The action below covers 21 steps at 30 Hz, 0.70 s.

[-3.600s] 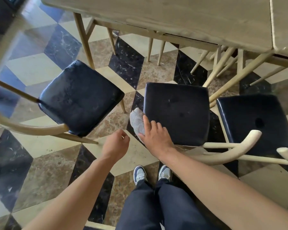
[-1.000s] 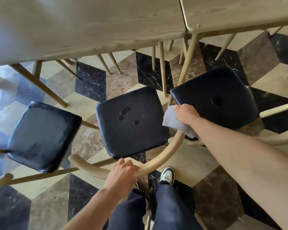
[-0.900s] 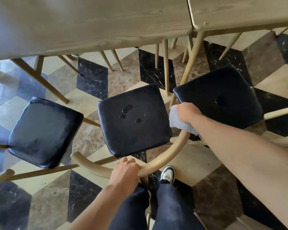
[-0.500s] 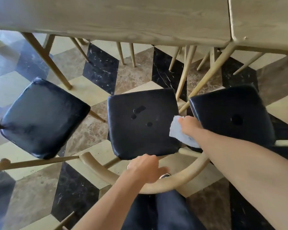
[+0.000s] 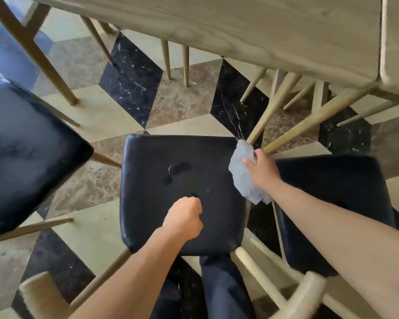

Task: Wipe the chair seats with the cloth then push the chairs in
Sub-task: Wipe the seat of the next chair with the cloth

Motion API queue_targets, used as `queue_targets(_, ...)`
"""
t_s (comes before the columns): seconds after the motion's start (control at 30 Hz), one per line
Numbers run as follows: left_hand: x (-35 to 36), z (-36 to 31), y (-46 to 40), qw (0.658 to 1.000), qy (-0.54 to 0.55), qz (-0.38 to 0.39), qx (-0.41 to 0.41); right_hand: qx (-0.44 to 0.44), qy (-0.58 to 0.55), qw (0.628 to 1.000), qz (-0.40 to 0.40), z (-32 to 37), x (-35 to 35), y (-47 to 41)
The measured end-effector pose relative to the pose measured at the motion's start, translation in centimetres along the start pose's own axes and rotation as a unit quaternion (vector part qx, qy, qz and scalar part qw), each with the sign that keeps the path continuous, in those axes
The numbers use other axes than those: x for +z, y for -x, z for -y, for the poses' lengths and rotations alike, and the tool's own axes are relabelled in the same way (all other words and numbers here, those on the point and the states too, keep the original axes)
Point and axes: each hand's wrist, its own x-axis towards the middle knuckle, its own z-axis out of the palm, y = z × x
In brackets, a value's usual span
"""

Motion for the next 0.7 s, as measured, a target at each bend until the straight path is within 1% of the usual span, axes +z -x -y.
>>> queue_targets(0.1,0.2,-1.3,-3.5,0.997,0.055,-0.058,-0.012,-0.053,0.016,0.995,-0.080,-0.1,-1.3,-5.3)
queue_targets(0.17,0.5,-1.7,-5.6,0.991,0.099,-0.084,-0.037,-0.084,0.062,0.990,-0.098,-0.4,-1.3,-8.3)
queue_targets(0.23,0.8,-1.7,-7.1,0.984,0.122,-0.109,-0.070,-0.097,0.121,0.985,-0.071,-0.6,-0.4,-10.3)
queue_targets(0.3,1.1,-1.5,-8.1,0.975,0.155,-0.118,-0.103,-0.071,0.147,0.987,-0.011,-0.9,1.7,-10.8)
queue_targets(0.33,1.4,-1.3,-8.7,0.972,0.164,-0.121,-0.115,-0.057,0.149,0.987,0.006,-1.0,2.9,-10.9)
queue_targets(0.37,1.5,-1.1,-9.2,0.971,0.166,-0.125,-0.121,-0.043,0.146,0.988,0.003,-1.0,3.9,-10.7)
queue_targets(0.43,1.9,-0.7,-9.9,0.970,0.152,-0.136,-0.136,-0.033,0.144,0.988,-0.036,-1.1,5.7,-10.2)
queue_targets(0.53,2.4,-0.2,-10.0,0.966,0.125,-0.149,-0.168,-0.054,0.201,0.976,-0.068,-1.1,6.9,-9.2)
queue_targets(0.6,2.4,-0.1,-9.9,0.962,0.128,-0.152,-0.186,-0.074,0.245,0.965,-0.065,-1.2,7.3,-8.4)
queue_targets(0.7,1.7,0.4,-9.1,0.959,0.126,-0.163,-0.197,-0.146,0.303,0.941,-0.029,-1.7,7.7,-6.3)
